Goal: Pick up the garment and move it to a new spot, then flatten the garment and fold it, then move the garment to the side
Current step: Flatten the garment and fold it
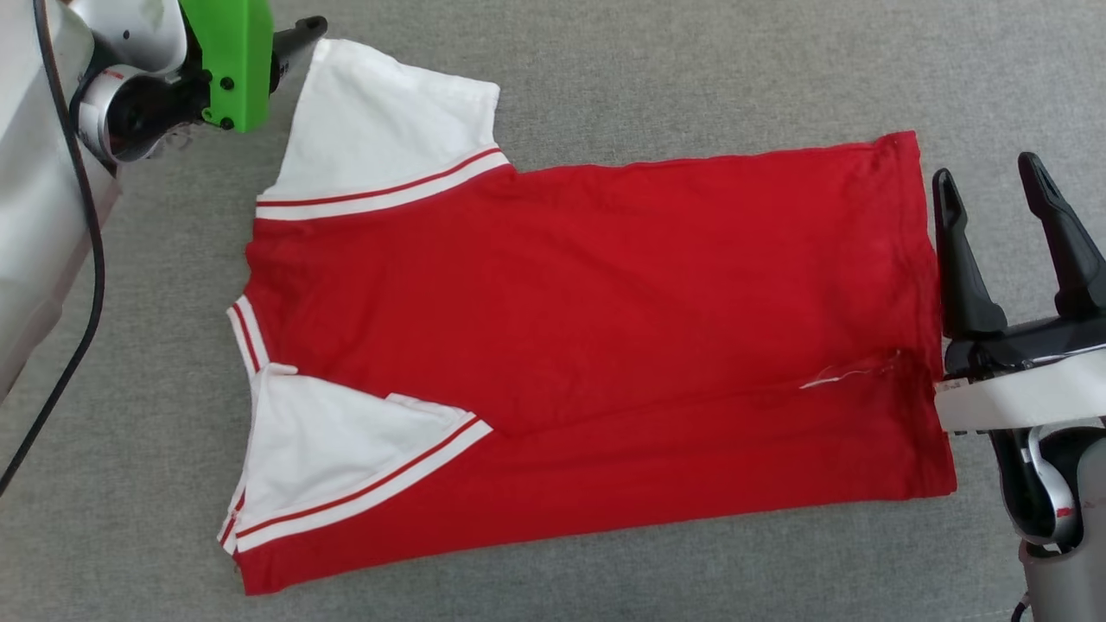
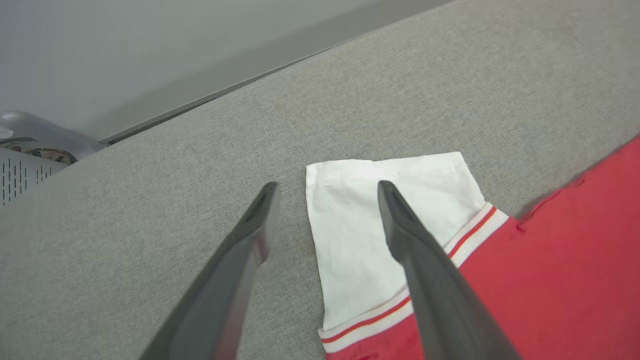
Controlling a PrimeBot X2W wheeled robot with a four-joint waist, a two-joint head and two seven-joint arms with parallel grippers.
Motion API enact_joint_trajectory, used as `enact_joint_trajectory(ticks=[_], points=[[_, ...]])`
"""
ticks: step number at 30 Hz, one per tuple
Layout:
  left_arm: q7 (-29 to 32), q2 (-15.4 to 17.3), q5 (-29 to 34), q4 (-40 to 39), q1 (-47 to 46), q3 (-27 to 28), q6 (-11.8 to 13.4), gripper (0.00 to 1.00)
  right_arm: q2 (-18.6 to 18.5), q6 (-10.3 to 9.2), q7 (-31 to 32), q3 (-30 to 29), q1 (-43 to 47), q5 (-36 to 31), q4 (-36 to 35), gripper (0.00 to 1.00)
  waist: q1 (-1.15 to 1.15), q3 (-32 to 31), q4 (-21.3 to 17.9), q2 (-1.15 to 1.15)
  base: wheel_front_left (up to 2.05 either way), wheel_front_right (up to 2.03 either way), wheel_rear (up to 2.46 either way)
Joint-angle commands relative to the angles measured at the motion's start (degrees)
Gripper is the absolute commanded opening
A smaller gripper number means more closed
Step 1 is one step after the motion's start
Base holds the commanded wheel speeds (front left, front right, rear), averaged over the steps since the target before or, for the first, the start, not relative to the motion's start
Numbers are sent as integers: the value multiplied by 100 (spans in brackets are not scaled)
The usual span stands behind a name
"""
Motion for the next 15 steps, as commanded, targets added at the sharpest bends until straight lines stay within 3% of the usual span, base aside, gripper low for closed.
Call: enact_joint_trajectory(ticks=[1,15], points=[[173,-43,-86,92,-140,-54,-29,100,31,-4,-60,53,-128,-47,25,100,-1,439,-310,0,0,0,0],[787,-51,3,820,-199,-705,-57,100,68,-4,-307,242,-492,-26,285,100,-1,913,-546,0,0,0,0]])
